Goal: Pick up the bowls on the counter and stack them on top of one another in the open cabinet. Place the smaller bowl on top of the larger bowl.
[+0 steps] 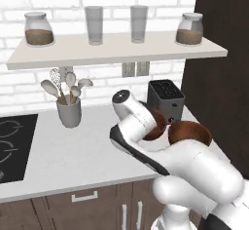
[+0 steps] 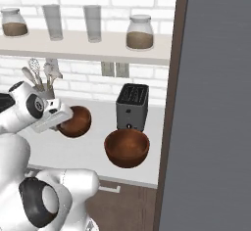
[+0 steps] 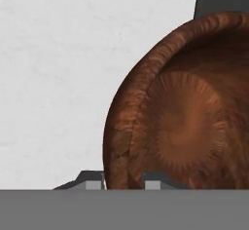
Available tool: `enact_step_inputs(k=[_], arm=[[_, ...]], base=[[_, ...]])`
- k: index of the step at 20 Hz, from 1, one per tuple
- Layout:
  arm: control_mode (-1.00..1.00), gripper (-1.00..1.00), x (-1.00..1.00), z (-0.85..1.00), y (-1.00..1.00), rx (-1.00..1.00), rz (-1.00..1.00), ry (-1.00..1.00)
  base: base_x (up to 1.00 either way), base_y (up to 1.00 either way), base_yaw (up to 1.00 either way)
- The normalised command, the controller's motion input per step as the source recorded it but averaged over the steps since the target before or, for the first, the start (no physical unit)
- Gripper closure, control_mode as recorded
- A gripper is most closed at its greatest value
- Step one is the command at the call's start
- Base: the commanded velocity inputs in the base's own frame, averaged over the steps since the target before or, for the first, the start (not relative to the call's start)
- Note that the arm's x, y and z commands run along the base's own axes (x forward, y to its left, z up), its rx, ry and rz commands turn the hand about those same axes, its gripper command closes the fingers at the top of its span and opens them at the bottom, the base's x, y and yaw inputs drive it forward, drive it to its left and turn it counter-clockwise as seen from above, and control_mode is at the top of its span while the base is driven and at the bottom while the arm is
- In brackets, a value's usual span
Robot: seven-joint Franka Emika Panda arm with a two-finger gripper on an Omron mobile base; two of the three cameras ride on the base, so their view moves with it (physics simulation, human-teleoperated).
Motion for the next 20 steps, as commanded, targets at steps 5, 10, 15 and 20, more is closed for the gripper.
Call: enact_step_inputs(k=[5, 10, 15, 20], arm=[[-1.0, 1.0, -0.61, 0.08, -1.0, 0.01, 0.0, -0.07], [-1.0, 1.0, -0.05, 0.25, -1.0, 0.01, 0.0, -0.02], [-1.0, 1.0, 0.27, 0.14, -0.98, 0.1, 0.0, 0.0], [-1.0, 1.0, 0.89, -0.29, -0.62, 0.08, 0.0, 0.17]], base=[[0.0, 0.0, 0.0], [0.0, 0.0, 0.0], [0.0, 0.0, 0.0], [0.0, 0.0, 0.0]])
